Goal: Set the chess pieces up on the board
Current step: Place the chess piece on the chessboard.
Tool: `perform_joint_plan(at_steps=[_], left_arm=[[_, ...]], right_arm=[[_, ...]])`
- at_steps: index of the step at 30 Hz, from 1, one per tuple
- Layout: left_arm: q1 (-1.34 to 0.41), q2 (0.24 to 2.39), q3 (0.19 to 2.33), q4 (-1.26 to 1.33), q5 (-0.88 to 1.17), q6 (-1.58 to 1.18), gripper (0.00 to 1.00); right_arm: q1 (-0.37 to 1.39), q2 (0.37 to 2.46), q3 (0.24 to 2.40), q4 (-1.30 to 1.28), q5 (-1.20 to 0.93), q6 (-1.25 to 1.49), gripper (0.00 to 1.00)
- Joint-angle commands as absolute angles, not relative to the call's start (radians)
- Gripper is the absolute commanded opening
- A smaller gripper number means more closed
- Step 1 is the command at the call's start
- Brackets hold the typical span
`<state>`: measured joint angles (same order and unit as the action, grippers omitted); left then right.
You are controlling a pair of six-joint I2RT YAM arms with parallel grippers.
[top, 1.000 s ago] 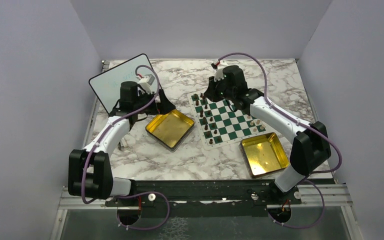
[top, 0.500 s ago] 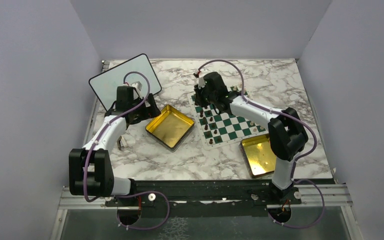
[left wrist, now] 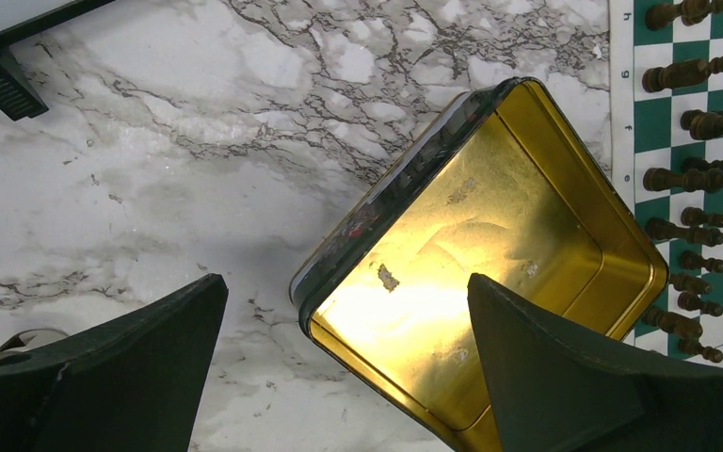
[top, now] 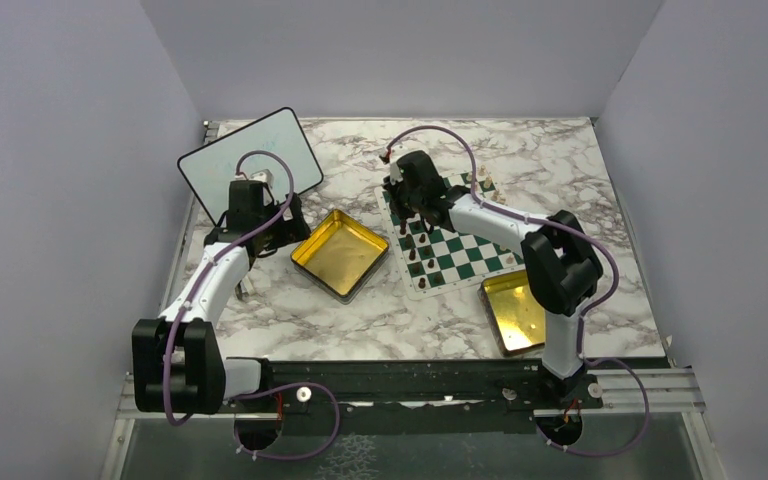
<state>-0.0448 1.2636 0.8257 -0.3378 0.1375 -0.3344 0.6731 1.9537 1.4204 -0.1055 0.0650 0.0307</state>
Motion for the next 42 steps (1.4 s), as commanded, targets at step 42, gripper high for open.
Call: perform_joint_plan(at_steps=[42], left_arm=[[-0.038,1.256,0.801,-0.310,0.138,-0.323,0.99]], right_arm=[[0.682,2.070,1.461,-0.099,0.152,0.083,0.13]])
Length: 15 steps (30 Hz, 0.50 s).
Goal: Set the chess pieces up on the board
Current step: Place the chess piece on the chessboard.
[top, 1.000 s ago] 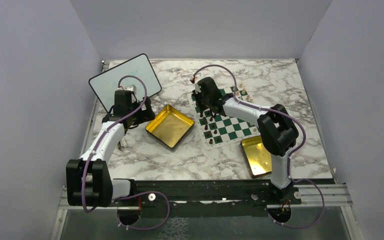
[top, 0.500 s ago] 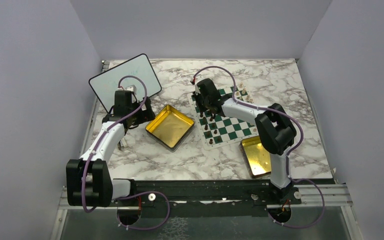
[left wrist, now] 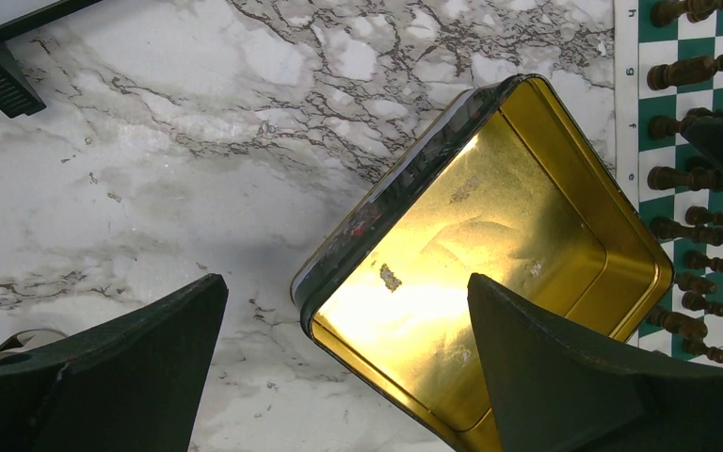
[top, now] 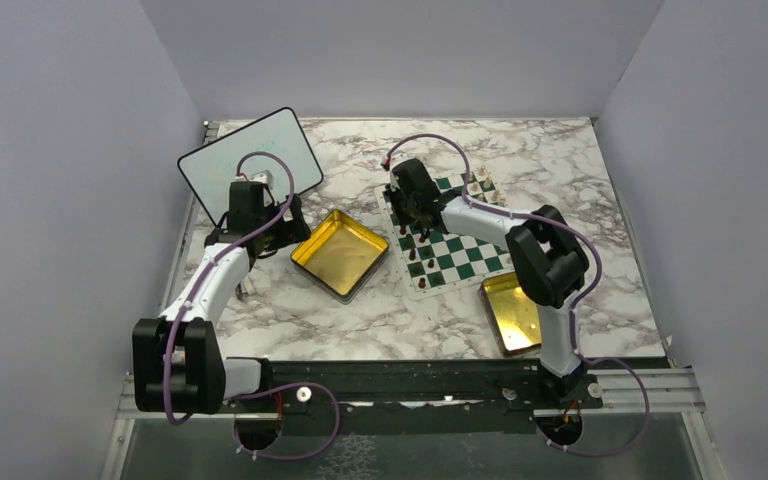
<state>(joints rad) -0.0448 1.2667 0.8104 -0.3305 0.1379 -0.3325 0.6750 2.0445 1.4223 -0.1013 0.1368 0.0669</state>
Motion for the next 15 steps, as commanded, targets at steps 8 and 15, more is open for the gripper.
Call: perform_joint_plan(at_steps=[8,15], left_arm=[[-0.038,1.260,0.802,-0.303,0.155,-0.321,0.99],[-0.038,1.262,0.805,-0.301,0.168,-0.318,0.99]], right_arm=[[0.682,2.078,1.498,-0.150,0.158,0.103,0.26],[0.682,2.092,1.560,-0.204,0.161,0.109,0.36]])
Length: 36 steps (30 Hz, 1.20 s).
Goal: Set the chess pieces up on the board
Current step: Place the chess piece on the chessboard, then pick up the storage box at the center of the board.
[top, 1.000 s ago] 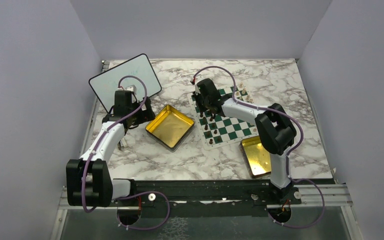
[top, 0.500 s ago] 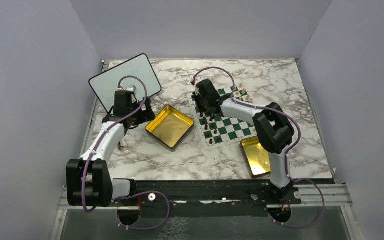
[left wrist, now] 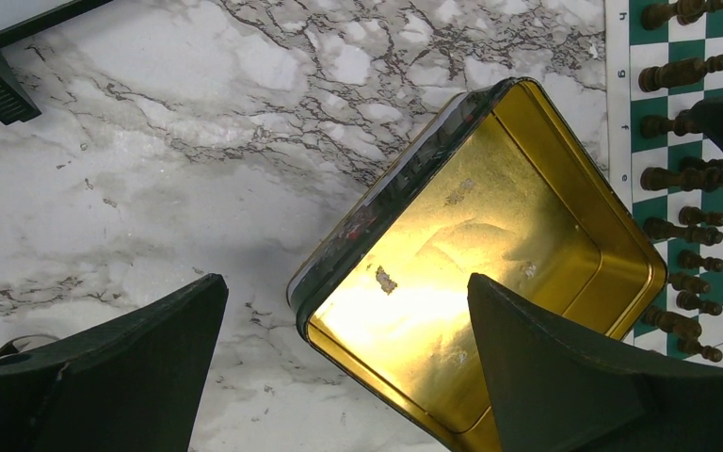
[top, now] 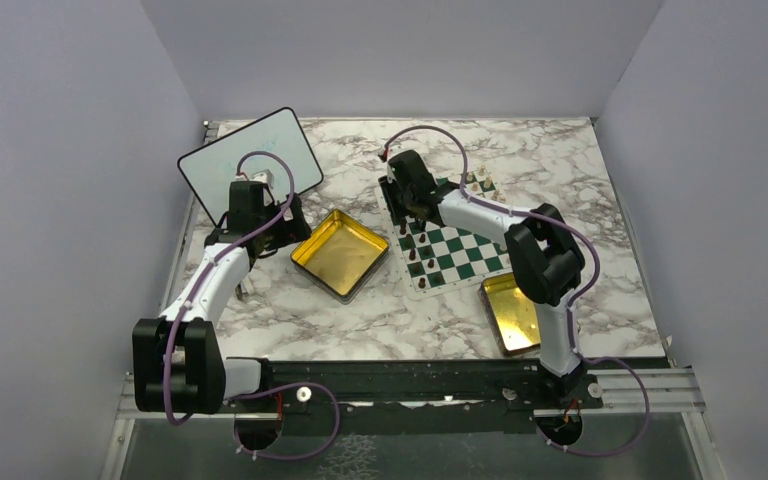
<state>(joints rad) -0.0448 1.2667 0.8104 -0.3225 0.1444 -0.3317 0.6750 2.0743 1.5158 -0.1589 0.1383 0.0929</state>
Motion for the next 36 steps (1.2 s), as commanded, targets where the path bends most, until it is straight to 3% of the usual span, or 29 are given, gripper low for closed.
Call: perform_joint_plan(at_steps=[1,8,16,21,36], left_arm=[[-0.038,1.260,0.804,-0.301,0.169,-0.318,0.99],[-0.039,1.238,0.789,-0.285,0.198,-0.313,0.99],[-0.038,1.200,0.764,-0.285,0.167,-0.349,0.99],[-0.038,1.186,0.753,-0.296,0.138,-0.392,0.99],[-0.037,1.113,0.672,-0.256,0.216,-0.386,0.99]], right_arm=[[0.683,2.090,1.564,-0.212,0.160,0.111,0.37],[0.681,2.071,1.669,-0.349,0.183,0.113,0.38],[0.681,2.020,1.710,-0.426,-0.053,0.097,0.38],[0.695,1.991,1.627,-0.339,-0.162,0.116,0.38],[0.754,2.102,1.659,-0.352,-0.174,0.049,0.39]])
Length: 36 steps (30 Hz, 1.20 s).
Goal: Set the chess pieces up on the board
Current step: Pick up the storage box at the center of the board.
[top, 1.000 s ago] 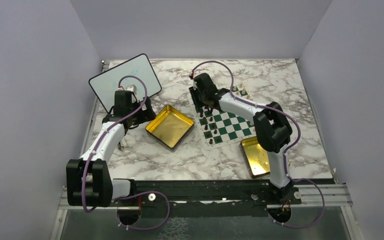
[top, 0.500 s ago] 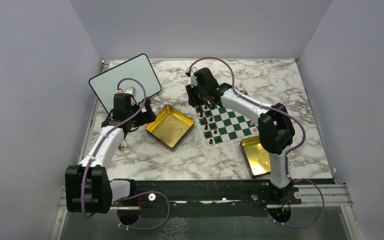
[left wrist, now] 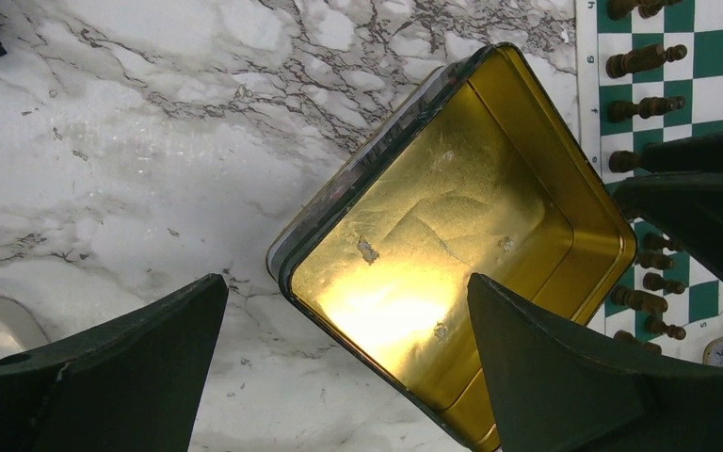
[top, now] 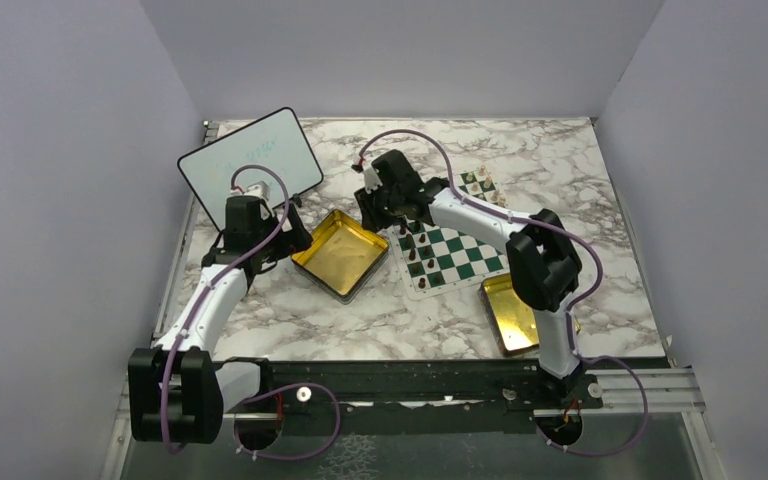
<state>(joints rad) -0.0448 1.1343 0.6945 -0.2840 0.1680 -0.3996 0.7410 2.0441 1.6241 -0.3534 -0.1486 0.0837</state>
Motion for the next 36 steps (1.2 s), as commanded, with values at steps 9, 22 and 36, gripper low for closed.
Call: perform_joint_plan(at_steps=[9,22,36], left_arm=[[-0.037,1.039,0.648,-0.237,0.276,-0.341,0.99],[-0.038,1.013,0.659,-0.267,0.269,-0.327,0.98],[-0.038,0.990,1.003,-0.500,0.338,-0.364,0.99]], right_arm=[[0.776,2.197,1.745,-0.405,-0.133,0.010,0.38],[0.781,2.168,1.760,-0.368,-0.125,0.009,0.04],[0.767,2.097,1.989,-0.462,-0.064,-0.014,0.01]])
